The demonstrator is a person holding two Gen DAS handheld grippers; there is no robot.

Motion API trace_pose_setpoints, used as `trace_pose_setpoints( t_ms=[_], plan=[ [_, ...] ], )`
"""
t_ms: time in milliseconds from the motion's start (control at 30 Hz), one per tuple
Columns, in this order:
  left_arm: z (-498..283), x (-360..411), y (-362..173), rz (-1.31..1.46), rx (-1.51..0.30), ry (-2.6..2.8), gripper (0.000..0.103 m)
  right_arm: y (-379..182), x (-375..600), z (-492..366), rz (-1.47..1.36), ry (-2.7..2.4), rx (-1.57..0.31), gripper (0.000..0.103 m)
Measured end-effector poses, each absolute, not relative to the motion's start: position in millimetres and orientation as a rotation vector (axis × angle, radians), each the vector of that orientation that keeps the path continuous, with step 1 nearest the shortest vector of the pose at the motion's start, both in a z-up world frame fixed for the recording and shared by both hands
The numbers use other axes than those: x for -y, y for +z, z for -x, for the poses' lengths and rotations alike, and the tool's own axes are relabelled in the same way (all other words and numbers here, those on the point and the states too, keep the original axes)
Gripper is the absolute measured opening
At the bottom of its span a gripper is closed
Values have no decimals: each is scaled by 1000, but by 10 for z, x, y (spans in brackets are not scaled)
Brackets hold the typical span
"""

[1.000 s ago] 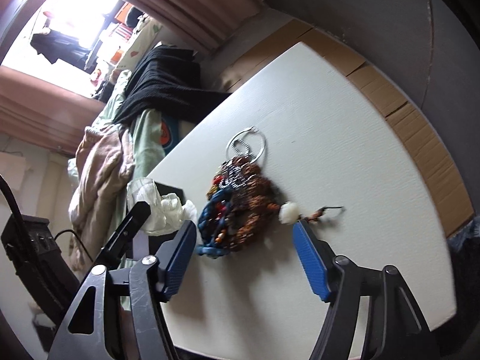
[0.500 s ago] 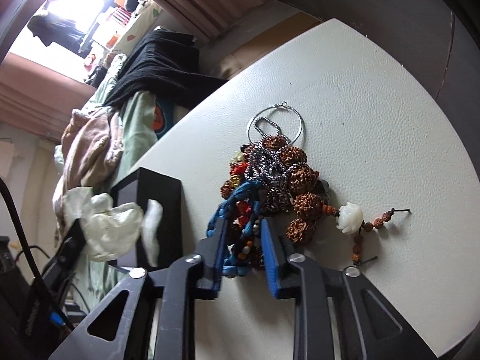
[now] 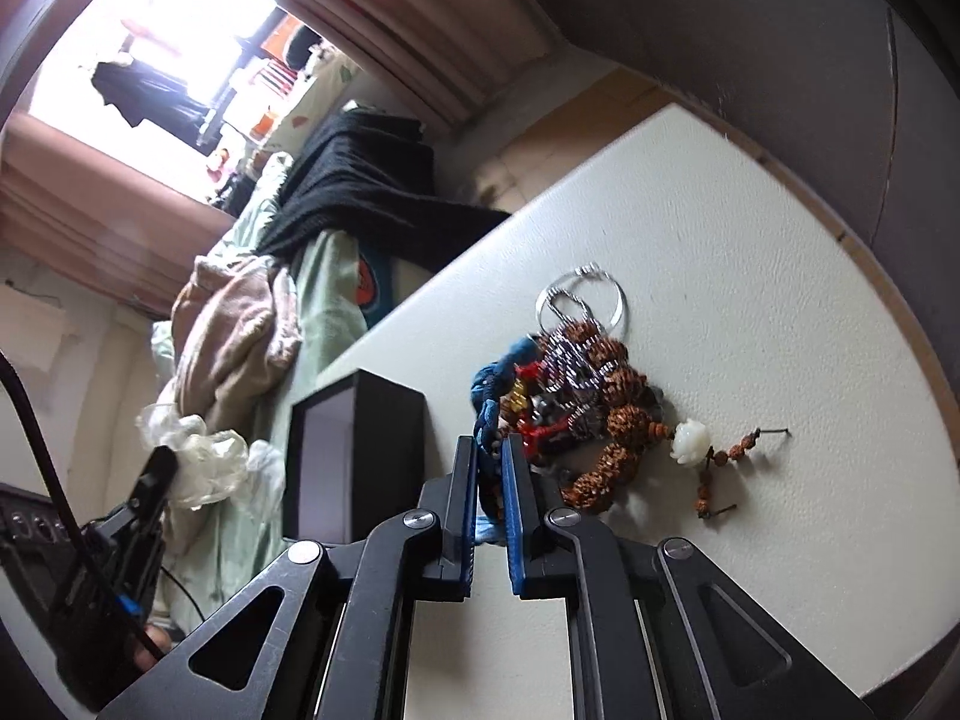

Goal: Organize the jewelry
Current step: 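Carry the white bag into the black box and release with left while right grasps the blue flower bracelet, then carry the blue flower bracelet into the black box and open the right gripper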

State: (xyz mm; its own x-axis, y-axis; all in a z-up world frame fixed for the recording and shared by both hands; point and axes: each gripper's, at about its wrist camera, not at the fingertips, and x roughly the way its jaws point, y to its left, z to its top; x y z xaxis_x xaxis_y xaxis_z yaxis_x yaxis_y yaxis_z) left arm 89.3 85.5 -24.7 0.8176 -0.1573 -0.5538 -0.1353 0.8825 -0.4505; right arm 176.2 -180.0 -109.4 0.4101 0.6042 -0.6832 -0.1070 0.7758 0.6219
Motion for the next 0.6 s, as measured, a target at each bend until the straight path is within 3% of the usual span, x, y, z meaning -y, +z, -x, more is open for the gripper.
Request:
trace_pose_setpoints(
  t_ms=[233,333,367,400,467,500,600],
  plan=[
    [-943,-878,-278,522,-617,-25,1,-835,1663,-1651,-552,579,-967,10],
    [-1031,-869,-330,532,-667,-20,6,-807,1580,-1647,-552,601,-952,10],
    [-1072,-876,-365,544,-697,-18,16,-809,1541,-1655,-554,608,-951,10],
    [-1104,-889,-407,562,-728,-17,37,-809,1516,-1664,-556,613,-950,10],
    [-1107,-910,-442,586,-743,-9,65,-817,1488,-1662,-558,626,-952,10],
    [-1069,-927,-413,591,-716,-6,75,-819,1464,-1664,-557,633,-954,10],
    [-961,-978,-310,586,-650,18,91,-826,1389,-1665,-553,670,-960,10]
  ],
)
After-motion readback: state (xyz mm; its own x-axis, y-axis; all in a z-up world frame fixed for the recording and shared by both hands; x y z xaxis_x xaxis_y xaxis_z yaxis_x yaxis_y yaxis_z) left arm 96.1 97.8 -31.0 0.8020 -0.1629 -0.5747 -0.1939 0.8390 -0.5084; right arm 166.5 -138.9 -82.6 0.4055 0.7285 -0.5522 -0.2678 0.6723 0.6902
